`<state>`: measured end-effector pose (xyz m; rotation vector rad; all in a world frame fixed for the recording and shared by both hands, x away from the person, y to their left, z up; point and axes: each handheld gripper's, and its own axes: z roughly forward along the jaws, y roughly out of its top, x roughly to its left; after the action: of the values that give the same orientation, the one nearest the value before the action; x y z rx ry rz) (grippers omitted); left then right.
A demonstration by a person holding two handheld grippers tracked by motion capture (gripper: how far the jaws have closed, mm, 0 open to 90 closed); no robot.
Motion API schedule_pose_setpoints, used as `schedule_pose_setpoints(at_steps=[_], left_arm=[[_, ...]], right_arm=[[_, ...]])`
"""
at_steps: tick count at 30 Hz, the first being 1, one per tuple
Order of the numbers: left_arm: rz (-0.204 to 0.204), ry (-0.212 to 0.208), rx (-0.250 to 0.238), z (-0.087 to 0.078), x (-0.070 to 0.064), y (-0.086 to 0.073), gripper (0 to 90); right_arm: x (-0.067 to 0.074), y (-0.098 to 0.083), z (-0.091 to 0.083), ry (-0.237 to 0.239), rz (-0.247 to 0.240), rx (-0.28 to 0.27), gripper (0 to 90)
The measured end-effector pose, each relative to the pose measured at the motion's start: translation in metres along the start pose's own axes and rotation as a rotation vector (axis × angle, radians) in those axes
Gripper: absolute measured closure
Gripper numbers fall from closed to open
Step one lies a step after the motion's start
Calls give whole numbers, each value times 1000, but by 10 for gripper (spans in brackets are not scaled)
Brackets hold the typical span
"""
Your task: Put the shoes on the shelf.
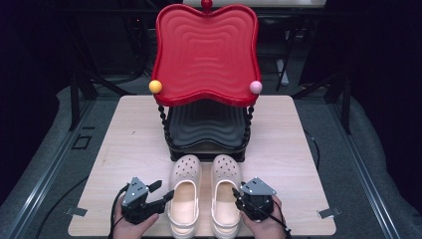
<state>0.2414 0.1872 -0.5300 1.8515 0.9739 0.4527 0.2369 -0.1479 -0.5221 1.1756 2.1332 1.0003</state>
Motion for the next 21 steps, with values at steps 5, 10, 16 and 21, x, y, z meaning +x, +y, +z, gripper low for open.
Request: schedule_pose_setpoints(at_steps=[5,10,16,21], left_arm=[[10,18,48,12,-8,0,455],[-3,26,84,24,-12,-4,629],[15,37,81,27,-16,-2,679],[10,49,83,29,-19,-1,684]], right_arm=[[3,-7,9,14,23,13,639],[3,-8,12,8,57,8,675],[1,-7,10,41,114,16,740],[8,-5,14,32,133,-24,743]])
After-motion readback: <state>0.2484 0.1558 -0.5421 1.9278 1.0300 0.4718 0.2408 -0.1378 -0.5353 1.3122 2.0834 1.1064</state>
